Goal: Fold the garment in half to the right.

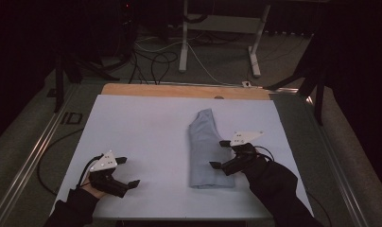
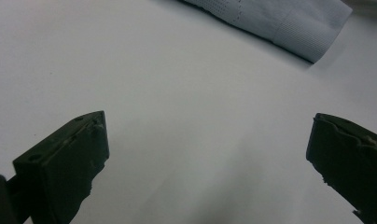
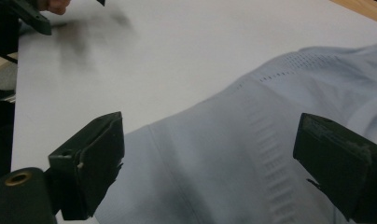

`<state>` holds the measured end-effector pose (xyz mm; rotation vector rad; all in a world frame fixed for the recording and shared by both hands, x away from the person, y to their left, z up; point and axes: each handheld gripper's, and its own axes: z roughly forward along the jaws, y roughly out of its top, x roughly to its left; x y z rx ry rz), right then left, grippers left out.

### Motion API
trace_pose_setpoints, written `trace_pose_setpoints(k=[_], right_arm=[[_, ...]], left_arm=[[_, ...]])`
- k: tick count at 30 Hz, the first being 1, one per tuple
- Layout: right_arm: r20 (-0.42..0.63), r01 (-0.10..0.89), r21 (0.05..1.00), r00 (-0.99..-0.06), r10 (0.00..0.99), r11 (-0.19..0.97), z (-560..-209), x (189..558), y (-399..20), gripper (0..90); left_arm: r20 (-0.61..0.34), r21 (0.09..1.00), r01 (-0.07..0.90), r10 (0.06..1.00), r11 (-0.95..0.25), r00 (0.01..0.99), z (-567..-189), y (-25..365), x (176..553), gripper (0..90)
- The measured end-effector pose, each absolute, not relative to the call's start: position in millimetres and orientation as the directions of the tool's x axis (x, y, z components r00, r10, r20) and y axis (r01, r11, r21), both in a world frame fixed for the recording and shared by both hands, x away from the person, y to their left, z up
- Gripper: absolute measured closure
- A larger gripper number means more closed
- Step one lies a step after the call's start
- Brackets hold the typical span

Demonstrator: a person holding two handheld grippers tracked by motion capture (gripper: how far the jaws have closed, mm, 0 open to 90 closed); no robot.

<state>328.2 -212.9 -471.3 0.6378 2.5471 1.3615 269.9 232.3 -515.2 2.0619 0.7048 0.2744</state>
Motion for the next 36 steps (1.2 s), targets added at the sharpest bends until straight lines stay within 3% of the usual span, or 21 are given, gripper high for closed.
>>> trace_pose_setpoints(k=[36], right_arm=[[0.053,0.379,0.825,-0.79,0.611,0.42,-518,288,-278,9.0]], left_arm=[[-0.067,0.831,0.364,0.573,-0.422,0.817,-514,232,269,0.5]])
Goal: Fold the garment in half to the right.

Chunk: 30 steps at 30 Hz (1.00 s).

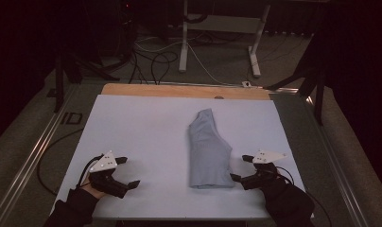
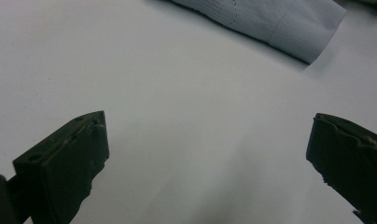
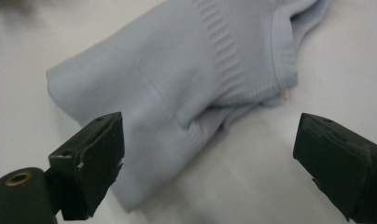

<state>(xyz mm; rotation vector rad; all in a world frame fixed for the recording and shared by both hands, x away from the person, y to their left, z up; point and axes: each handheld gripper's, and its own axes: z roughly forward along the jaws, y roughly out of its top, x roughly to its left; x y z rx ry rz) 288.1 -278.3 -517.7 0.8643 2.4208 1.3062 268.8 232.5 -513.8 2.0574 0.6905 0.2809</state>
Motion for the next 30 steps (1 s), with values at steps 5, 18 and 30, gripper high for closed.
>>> trace_pose_setpoints(k=[5,18,30], right_arm=[[0.059,0.393,0.822,-0.779,0.624,0.413,-523,281,-285,9.0],[0.029,0.427,0.8,-0.729,0.684,0.421,-531,279,-290,9.1],[-0.004,0.421,0.805,-0.7,0.714,0.418,-531,282,-289,9.0]], left_arm=[[-0.068,0.828,0.366,0.571,-0.426,0.818,-515,231,269,0.4],[-0.058,0.828,0.359,0.57,-0.432,0.82,-515,231,268,0.4],[-0.051,0.831,0.352,0.572,-0.43,0.819,-515,231,268,0.4]])
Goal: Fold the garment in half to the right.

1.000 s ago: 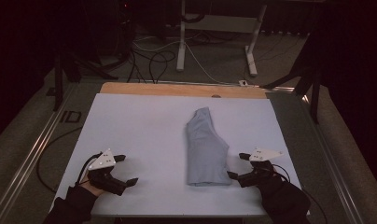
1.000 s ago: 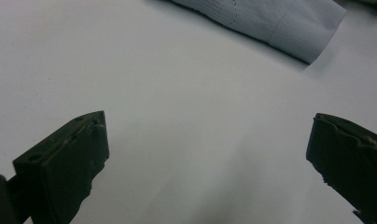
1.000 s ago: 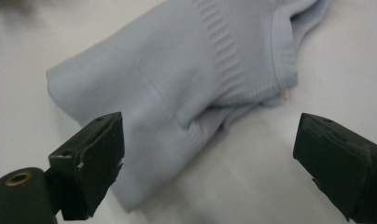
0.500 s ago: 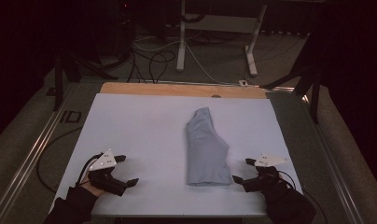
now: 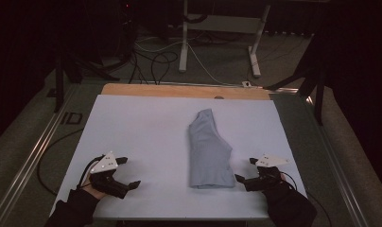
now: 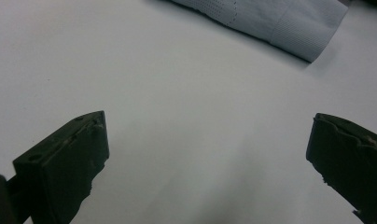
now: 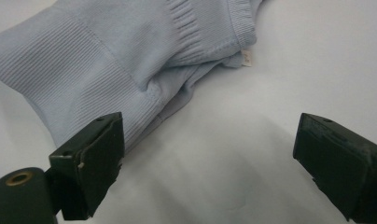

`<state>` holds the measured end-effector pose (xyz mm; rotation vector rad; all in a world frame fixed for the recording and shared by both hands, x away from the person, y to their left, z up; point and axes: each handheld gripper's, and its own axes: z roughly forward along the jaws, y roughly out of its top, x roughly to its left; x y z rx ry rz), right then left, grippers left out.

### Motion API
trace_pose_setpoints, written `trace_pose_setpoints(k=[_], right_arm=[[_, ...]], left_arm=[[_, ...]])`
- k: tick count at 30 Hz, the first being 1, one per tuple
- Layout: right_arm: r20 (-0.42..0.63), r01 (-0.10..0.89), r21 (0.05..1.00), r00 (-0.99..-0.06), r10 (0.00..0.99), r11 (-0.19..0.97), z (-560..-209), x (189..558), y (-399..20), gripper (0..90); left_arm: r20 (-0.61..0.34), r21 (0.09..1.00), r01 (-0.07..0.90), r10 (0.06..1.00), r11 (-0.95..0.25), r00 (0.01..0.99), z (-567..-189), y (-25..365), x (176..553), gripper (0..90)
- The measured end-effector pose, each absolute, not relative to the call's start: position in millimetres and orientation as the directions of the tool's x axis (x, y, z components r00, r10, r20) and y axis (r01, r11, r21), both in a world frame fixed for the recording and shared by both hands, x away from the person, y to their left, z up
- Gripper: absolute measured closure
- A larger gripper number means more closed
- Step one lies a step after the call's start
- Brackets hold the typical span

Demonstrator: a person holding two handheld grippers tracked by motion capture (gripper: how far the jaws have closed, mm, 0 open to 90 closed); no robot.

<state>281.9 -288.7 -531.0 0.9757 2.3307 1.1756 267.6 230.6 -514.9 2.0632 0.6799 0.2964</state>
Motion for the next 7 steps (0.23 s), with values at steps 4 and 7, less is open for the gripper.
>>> trace_pose_setpoints(k=[4,7], right_arm=[[-0.005,0.421,0.805,-0.699,0.715,0.417,-531.3,281.9,-288.2,9.0],[-0.003,0.423,0.805,-0.698,0.716,0.416,-531.2,281.9,-288.3,9.0]], left_arm=[[-0.049,0.83,0.352,0.574,-0.432,0.818,-514.9,230.8,267.5,0.5],[-0.05,0.832,0.352,0.574,-0.428,0.817,-514.4,231.0,267.6,0.4]])
